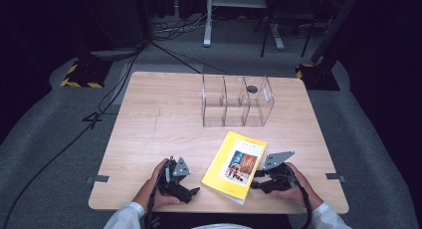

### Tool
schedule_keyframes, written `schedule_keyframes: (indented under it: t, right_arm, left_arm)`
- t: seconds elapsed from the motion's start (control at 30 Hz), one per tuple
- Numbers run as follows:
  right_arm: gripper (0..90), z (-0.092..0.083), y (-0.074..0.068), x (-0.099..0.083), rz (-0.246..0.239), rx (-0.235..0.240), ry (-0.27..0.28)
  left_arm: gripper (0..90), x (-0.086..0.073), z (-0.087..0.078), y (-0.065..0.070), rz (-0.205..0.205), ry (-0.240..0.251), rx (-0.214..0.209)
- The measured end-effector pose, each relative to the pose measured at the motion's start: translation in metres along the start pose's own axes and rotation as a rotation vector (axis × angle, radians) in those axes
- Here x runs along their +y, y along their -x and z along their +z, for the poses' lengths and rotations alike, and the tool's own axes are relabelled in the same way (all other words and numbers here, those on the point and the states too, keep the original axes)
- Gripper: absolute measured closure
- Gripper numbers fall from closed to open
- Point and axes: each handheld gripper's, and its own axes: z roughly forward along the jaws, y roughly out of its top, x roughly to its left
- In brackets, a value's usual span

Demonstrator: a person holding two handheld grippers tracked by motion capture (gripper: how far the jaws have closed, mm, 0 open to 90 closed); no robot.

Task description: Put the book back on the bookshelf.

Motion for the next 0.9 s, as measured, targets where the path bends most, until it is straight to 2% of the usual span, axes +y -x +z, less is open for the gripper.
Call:
schedule_keyframes:
  t: [0.1,0.3,0.37,0.43,0.47,0.5,0.57,0.63,0.7,0.9]
  right_arm:
    - [54.6,-0.002,-0.004,0.003,0.001,0.028,0.041]
    - [53.7,0.001,-0.011,0.007,-0.002,0.035,0.067]
    - [52.5,0.002,-0.016,0.009,-0.009,0.045,0.084]
    - [52.3,0.004,-0.021,0.011,-0.02,0.052,0.097]
    - [52.0,0.004,-0.023,0.012,-0.024,0.048,0.099]
    - [51.9,0.004,-0.025,0.013,-0.024,0.045,0.105]
    - [51.9,0.003,-0.025,0.015,-0.007,0.041,0.127]
    - [51.9,0.001,-0.025,0.018,0.009,0.042,0.159]
    - [51.7,0.0,-0.027,0.021,0.023,0.039,0.182]
    - [50.8,0.0,-0.027,0.03,0.032,0.035,0.218]
  left_arm:
    - [0.7,0.0,0.0,0.002,0.005,-0.002,-0.004]
    - [0.9,0.003,0.002,0.01,0.038,0.006,-0.018]
    - [7.5,0.005,0.001,0.016,0.065,0.017,-0.033]
    - [21.6,0.007,0.0,0.021,0.09,0.031,-0.037]
    - [20.3,0.009,0.001,0.024,0.101,0.03,-0.033]
    - [14.5,0.011,0.0,0.029,0.111,0.044,-0.031]
    - [19.7,0.016,0.0,0.036,0.135,0.062,-0.053]
    - [15.6,0.022,0.001,0.043,0.156,0.073,-0.057]
    - [17.1,0.028,0.002,0.049,0.171,0.085,-0.063]
    - [18.8,0.043,0.006,0.059,0.193,0.122,-0.044]
